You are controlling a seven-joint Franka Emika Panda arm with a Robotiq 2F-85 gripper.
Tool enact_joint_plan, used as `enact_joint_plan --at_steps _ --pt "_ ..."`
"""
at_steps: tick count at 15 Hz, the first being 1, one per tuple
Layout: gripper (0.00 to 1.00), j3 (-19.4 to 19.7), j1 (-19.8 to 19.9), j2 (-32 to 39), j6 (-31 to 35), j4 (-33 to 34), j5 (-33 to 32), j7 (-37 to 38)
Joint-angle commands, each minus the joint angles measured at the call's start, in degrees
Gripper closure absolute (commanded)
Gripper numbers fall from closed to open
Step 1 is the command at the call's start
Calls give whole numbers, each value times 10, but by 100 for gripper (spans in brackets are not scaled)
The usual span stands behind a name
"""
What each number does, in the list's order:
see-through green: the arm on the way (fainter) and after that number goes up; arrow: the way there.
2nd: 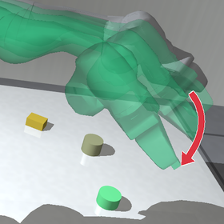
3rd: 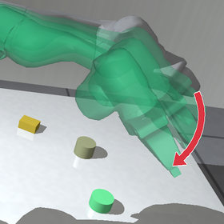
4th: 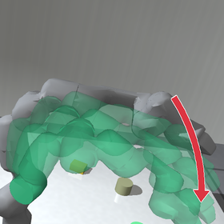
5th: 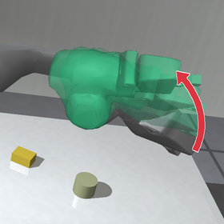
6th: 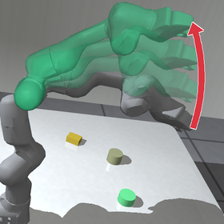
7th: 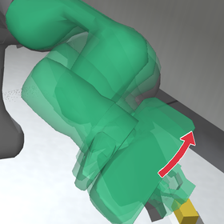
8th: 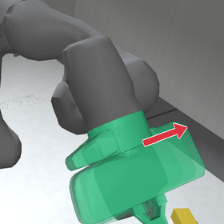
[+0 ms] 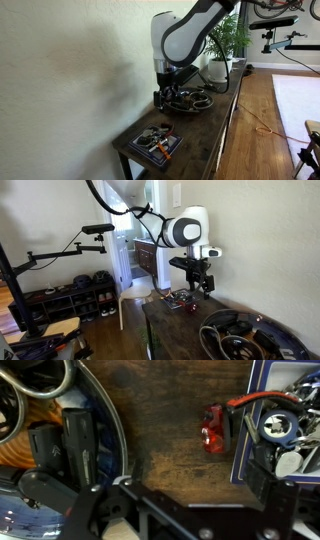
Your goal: Put the red object on the table on the object on the right
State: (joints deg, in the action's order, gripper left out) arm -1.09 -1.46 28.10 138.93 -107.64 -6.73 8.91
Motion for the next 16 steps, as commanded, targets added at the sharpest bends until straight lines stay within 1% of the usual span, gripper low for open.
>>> enact_joint_plan --at_steps 1,9,16 --pt "0 9 -12 33 7 27 15 7" --pt "0 8 -11 80 -3 64 33 2" --pt "0 5 -9 92 -5 65 49 0"
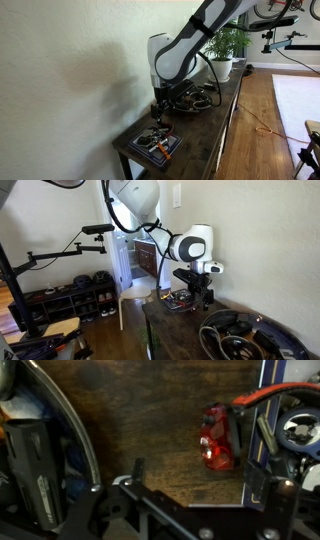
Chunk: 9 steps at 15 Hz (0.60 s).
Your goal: Put the red object on the table on the object on the right
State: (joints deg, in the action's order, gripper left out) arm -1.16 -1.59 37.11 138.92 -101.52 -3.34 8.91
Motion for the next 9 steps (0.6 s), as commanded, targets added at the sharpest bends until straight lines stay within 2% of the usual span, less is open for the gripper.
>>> enact_joint_plan --at_steps 1,9 --pt "0 5 -8 1 -5 1 16 0" --pt "0 7 -4 -9 -1 -26 20 -4"
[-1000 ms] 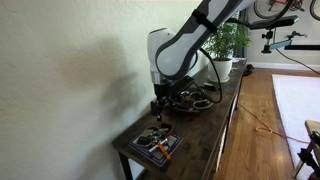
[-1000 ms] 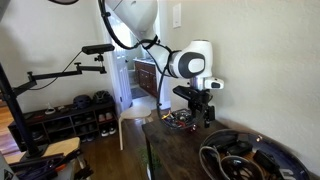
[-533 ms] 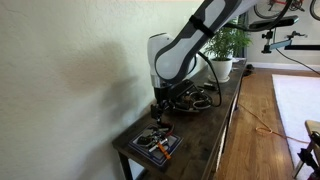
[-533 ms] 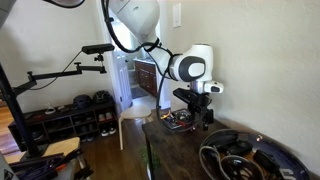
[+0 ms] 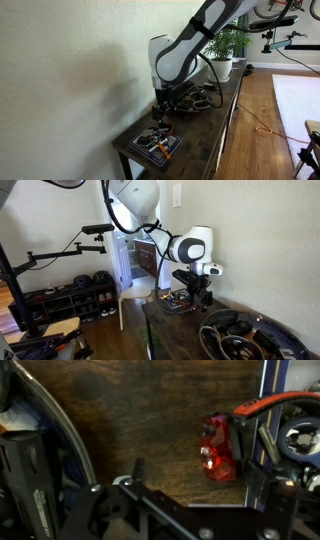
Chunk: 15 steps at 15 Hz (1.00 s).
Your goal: Put the red object on the table on the object on the right
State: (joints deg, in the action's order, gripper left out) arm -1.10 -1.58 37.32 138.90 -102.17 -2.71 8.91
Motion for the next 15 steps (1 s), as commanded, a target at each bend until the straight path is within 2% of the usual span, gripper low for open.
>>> enact_joint_plan --at_steps 1,10,12,15 --pt "0 7 -3 -12 -1 -21 14 -4" --pt "0 20 -4 -23 1 -41 6 -3" --pt "28 19 -4 -25 3 -42 8 -4" --pt "47 16 -4 -28 4 -43 11 -5"
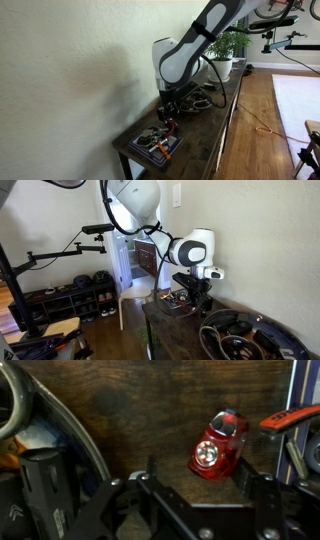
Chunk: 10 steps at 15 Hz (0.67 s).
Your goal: Put the red object on the table on the object on the right
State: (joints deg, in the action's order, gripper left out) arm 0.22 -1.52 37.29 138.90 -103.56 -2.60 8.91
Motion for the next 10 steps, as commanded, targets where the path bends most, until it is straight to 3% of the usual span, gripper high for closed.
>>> enact_joint_plan --at_steps 1,7,8,10 --pt "55 1 -4 -29 4 -30 12 -5" --pt "91 0 -5 -33 1 -28 10 -5" --pt "50 1 -6 -32 -1 -24 7 -6" --pt "53 10 -14 -37 -7 -16 -7 1"
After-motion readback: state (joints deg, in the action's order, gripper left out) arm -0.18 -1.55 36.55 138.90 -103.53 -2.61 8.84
